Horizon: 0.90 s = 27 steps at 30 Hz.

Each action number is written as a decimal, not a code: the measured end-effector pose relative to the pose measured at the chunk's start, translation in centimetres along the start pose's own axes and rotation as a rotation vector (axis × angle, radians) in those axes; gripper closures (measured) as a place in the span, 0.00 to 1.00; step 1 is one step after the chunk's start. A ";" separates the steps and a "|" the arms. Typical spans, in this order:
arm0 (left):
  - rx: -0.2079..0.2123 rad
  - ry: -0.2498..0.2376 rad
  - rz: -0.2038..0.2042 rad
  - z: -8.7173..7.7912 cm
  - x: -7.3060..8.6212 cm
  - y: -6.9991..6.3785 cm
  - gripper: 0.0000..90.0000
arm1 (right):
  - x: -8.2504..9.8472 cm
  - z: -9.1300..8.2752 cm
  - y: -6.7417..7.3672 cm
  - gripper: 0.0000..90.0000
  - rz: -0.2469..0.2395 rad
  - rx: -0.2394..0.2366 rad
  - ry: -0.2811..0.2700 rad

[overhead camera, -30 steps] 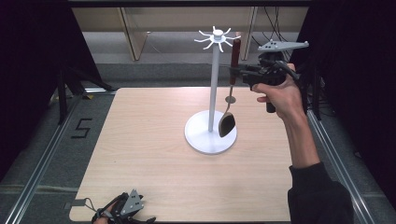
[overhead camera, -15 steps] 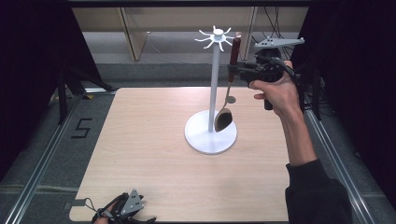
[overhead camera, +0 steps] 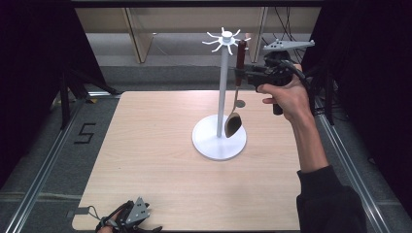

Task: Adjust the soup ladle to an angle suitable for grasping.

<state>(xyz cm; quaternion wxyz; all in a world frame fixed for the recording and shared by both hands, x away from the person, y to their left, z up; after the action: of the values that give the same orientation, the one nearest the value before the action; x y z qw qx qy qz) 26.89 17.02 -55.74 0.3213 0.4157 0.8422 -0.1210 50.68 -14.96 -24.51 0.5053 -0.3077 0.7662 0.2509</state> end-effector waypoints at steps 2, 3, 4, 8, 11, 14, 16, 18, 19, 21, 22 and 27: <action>0.000 0.001 0.002 0.0 0.0 0.0 0.17 | 0.2 -0.5 -0.4 0.69 -0.003 0.015 -0.009; -0.001 0.001 0.002 0.0 0.0 0.0 0.17 | 0.2 -0.5 -0.4 0.69 -0.003 0.015 -0.009; -0.001 0.001 -0.002 0.0 0.0 0.0 0.17 | 0.6 -1.1 -0.4 0.68 -0.005 0.019 -0.014; 0.000 0.002 -0.004 0.0 0.0 0.0 0.17 | 1.5 -2.0 -0.4 0.65 -0.002 0.021 -0.017; 0.000 0.003 -0.003 0.0 0.0 0.0 0.17 | 2.0 -2.4 -0.5 0.64 -0.008 0.018 -0.013; -0.001 0.003 -0.005 0.0 0.0 0.0 0.17 | 2.5 -3.1 -0.5 0.61 0.002 0.021 -0.011; -0.001 0.002 -0.006 0.0 0.0 0.0 0.17 | 2.8 -3.4 -0.5 0.61 -0.007 0.028 -0.020; -0.001 0.001 -0.007 0.0 0.0 0.0 0.17 | 3.2 -3.7 -0.4 0.61 -0.022 0.026 -0.026; -0.001 0.000 -0.006 0.0 0.0 0.0 0.17 | 3.4 -3.8 -0.4 0.60 -0.013 0.036 -0.022; -0.003 0.001 -0.005 0.0 0.0 0.0 0.17 | 3.8 -3.9 -0.3 0.60 -0.022 0.034 -0.026; -0.002 -0.001 -0.009 0.0 0.0 0.0 0.17 | 4.0 -4.0 -0.2 0.60 -0.027 0.037 -0.029; -0.005 0.000 -0.005 0.0 0.0 0.0 0.17 | 5.6 -4.2 0.2 0.58 -0.049 0.045 -0.018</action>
<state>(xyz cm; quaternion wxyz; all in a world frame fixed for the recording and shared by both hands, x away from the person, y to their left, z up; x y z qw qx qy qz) 26.90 17.05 -55.70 0.3220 0.4127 0.8436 -0.1198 46.27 -18.99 -28.12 0.5248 -0.3126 0.7594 0.2240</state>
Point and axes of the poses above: each handheld gripper's, and its own axes: z roughly forward along the jaws, x roughly out of its underside, y roughly to its left, the point moved 6 cm from there along z, roughly forward along the jaws, and after that the axes turned 2 degrees about -x, right-handed, at the moved point
